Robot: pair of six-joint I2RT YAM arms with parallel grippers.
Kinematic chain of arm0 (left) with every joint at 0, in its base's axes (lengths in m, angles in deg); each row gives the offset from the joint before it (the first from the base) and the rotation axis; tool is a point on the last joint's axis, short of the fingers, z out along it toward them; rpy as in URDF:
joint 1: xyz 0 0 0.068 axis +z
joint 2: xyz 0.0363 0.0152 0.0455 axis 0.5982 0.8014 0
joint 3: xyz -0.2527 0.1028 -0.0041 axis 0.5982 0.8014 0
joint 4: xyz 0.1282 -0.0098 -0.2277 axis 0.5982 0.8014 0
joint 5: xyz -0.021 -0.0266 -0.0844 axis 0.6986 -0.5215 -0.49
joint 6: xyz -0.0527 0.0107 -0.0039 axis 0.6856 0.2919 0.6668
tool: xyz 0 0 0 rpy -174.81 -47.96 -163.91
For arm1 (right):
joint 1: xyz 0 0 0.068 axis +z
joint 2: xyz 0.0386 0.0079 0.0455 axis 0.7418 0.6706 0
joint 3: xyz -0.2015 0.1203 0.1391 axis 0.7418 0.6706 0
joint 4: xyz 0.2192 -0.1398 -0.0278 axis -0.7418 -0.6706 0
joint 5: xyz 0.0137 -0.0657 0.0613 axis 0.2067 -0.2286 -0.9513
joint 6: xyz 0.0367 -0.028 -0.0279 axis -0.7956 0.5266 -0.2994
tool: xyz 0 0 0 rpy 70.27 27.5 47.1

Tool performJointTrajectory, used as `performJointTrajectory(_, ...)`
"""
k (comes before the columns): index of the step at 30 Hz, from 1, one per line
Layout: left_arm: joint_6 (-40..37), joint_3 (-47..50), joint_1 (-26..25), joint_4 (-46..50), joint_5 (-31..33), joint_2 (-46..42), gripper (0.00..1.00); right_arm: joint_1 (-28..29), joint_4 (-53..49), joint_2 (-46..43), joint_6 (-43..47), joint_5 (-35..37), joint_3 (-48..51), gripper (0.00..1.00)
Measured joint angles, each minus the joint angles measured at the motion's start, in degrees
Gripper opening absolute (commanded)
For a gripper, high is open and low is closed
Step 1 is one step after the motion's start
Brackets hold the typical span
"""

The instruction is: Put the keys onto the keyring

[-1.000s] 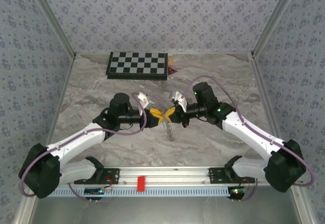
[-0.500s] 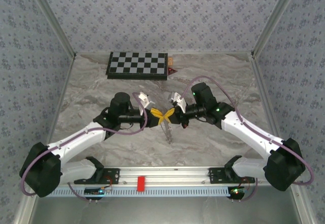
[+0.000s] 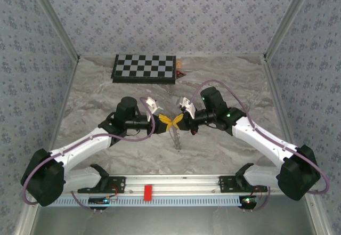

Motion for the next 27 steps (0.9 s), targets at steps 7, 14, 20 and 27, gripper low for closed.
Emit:
performJointTrajectory(7,0.07,0.0,-0.11,-0.7,-0.09,0.0,0.21,-0.87,1.53,-0.09,-0.76,-1.53,0.02,0.0)
performJointTrajectory(14,1.14,0.02,-0.11,-2.8,-0.68,0.0,0.05,-1.2,3.82,-0.35,-1.88,-1.99,0.24,0.0)
performJointTrajectory(20,2.21,0.28,-0.11,-4.07,-0.46,-0.02,0.0,-1.53,4.57,-0.57,-2.21,-1.9,0.48,0.02)
performJointTrajectory(27,4.26,3.43,-0.31,-9.97,1.57,-1.11,0.0,-2.29,9.75,-5.49,-5.55,0.96,5.16,0.28)
